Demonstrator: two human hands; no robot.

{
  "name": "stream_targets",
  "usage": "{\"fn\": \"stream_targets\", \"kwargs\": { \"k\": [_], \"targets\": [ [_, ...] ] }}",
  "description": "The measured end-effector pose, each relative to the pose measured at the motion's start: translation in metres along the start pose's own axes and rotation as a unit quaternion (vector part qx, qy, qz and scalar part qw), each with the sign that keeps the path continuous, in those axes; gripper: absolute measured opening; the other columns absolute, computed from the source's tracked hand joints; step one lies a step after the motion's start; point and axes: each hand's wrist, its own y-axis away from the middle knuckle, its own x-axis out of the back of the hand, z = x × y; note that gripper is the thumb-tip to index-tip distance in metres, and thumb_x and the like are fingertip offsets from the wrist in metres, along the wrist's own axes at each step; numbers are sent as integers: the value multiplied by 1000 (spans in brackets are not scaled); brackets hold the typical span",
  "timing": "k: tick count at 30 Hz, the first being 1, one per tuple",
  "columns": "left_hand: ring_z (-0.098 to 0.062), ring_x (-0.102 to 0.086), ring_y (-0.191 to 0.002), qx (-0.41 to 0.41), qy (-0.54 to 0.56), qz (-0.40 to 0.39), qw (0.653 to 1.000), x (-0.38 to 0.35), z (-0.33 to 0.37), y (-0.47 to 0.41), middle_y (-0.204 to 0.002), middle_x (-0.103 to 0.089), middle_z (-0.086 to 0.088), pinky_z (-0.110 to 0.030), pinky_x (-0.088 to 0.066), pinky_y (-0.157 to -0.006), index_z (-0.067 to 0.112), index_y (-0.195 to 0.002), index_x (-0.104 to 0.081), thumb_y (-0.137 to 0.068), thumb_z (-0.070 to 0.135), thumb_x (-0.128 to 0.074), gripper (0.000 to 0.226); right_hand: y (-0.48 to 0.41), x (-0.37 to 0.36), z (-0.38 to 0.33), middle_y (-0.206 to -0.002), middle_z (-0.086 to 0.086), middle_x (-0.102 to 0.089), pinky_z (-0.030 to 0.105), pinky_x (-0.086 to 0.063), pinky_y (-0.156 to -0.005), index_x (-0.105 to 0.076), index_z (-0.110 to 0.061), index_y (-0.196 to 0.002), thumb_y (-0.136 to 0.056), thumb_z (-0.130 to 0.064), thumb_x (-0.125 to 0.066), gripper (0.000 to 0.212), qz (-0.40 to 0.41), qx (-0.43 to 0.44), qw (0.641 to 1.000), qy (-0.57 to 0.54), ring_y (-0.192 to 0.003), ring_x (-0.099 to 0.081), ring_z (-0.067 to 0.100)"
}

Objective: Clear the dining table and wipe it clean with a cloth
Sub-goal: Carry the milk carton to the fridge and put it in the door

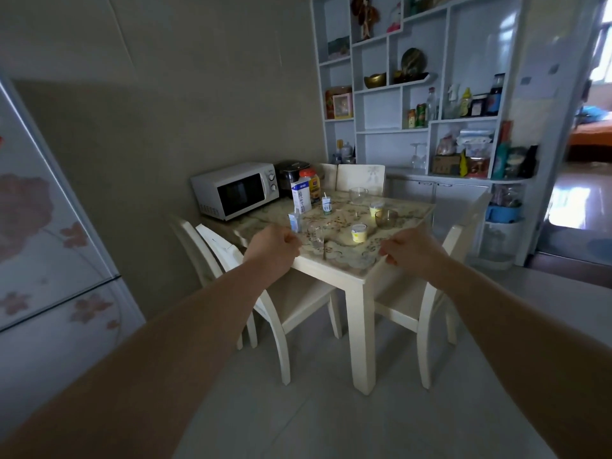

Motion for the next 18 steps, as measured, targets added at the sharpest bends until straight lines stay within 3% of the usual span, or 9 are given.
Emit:
{"fn": "stream_targets", "kwargs": {
  "k": [4,9,13,18],
  "targets": [
    [-6,-53,-61,-1,-32,-13,999,-21,-4,-18,-64,-57,11,-22,-40,-56,19,-78,-66,-93,18,-50,22,-24,-7,18,-67,-9,-63,28,-46,-73,-64,-22,-68,-92,-22,-55,25,-37,11,999,30,-70,-59,10],
    [-11,-59,-72,28,-18,-24,999,-41,-13,-41,-74,-63,9,-26,-50,-67,20,-82,-67,-94,21,-53,18,-53,-25,39,-84,6,-70,46,-52,-88,-68,-12,-79,-91,-23,-55,21,-68,-6,997,39,-87,-66,25],
    [-8,-59,-69,37,2,-37,999,-54,-22,-68,-75,-63,8,-23,-45,-58,16,-84,-66,-95,21,-51,19,-80,-47,54,-89,5,-70,44,-52,-89,-67,-15,-83,-91,-26,-55,19,-101,-4,988,115,-90,-65,21],
    [-16,-67,-82,50,48,-47,996,-67,-46,-117,-88,-71,4,-34,-57,-78,21,-83,-66,-96,22,-53,18,-131,-79,58,-76,0,-65,44,-54,-85,-58,-23,-63,-88,-27,-54,25,-125,-15,979,158,-85,-66,22]
  ]
}}
